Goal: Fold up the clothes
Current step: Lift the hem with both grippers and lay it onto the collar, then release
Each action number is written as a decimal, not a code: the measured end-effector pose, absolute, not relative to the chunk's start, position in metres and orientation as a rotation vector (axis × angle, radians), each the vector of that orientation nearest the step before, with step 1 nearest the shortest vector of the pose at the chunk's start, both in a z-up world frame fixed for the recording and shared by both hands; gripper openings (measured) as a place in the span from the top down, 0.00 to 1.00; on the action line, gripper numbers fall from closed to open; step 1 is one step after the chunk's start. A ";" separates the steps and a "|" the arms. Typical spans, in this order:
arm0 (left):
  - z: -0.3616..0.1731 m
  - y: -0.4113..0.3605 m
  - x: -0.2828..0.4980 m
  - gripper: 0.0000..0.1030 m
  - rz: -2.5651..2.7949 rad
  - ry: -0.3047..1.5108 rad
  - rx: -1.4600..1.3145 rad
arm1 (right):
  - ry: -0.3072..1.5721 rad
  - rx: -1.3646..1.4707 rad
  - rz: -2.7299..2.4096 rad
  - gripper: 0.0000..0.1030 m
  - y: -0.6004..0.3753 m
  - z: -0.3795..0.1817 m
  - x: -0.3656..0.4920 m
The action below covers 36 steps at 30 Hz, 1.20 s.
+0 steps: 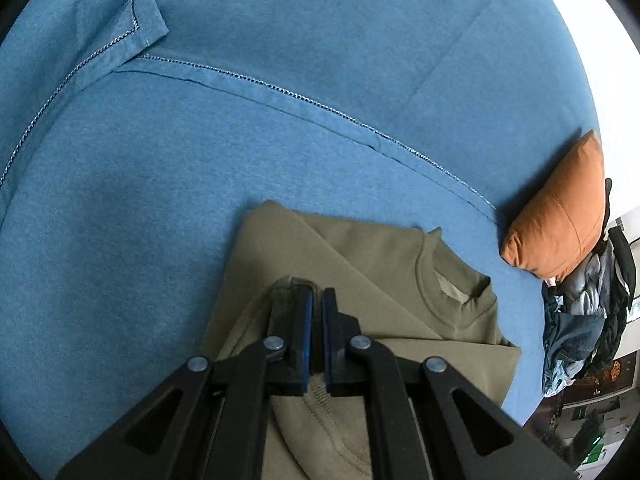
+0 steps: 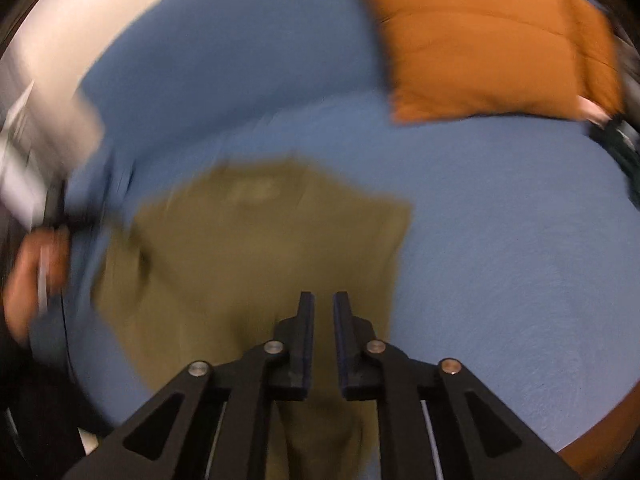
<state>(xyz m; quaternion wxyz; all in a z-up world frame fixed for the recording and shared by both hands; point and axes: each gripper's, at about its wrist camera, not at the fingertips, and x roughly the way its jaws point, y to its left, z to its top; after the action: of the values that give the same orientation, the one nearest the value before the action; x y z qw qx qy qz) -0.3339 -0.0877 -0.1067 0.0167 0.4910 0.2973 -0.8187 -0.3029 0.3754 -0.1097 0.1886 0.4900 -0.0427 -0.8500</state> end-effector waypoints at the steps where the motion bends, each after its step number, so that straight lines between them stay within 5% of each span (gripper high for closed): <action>1: -0.105 -0.088 -0.333 0.96 -2.548 0.931 1.522 | -0.097 1.406 -2.326 0.82 0.370 -0.120 -0.296; 5: -0.101 -0.089 -0.330 0.96 -2.554 0.946 1.518 | -0.127 1.393 -2.193 0.74 0.355 -0.128 -0.279; 7: -0.099 -0.087 -0.329 0.96 -2.560 0.928 1.518 | -0.158 1.349 -2.177 0.57 0.351 -0.119 -0.278; 11: -0.098 -0.088 -0.326 0.96 -2.561 0.930 1.518 | -0.198 1.273 -2.180 0.49 0.344 -0.099 -0.283; 13: -0.098 -0.090 -0.325 0.96 -2.561 0.932 1.517 | -0.171 1.279 -2.205 0.33 0.338 -0.095 -0.286; 17: -0.095 -0.092 -0.325 0.96 -2.568 0.941 1.507 | -0.058 1.381 -2.139 0.34 0.309 -0.116 -0.293; 18: -0.095 -0.093 -0.325 0.96 -2.570 0.944 1.503 | -0.023 1.408 -2.123 0.40 0.302 -0.122 -0.295; 19: -0.094 -0.093 -0.325 0.96 -2.573 0.946 1.500 | 0.017 1.431 -2.119 0.73 0.297 -0.127 -0.297; 20: -0.093 -0.094 -0.325 0.96 -2.575 0.948 1.497 | 0.047 1.444 -2.124 0.88 0.295 -0.130 -0.299; 22: -0.091 -0.095 -0.326 0.96 -2.580 0.953 1.489 | 0.015 1.397 -2.212 0.92 0.308 -0.118 -0.302; 30: -0.073 -0.105 -0.346 0.96 -2.714 1.005 1.354 | -0.673 0.950 -2.641 0.92 0.421 -0.065 -0.341; 36: -0.074 -0.096 -0.379 0.96 -2.817 0.967 1.291 | -0.634 1.005 -2.753 0.92 0.418 -0.087 -0.394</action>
<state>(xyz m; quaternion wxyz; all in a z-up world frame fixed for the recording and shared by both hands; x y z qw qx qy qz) -0.3786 -0.0956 -0.0745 -0.0524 0.3972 0.2974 -0.8666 -0.3940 0.4179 -0.0866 0.0717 0.3344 -0.2110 -0.9157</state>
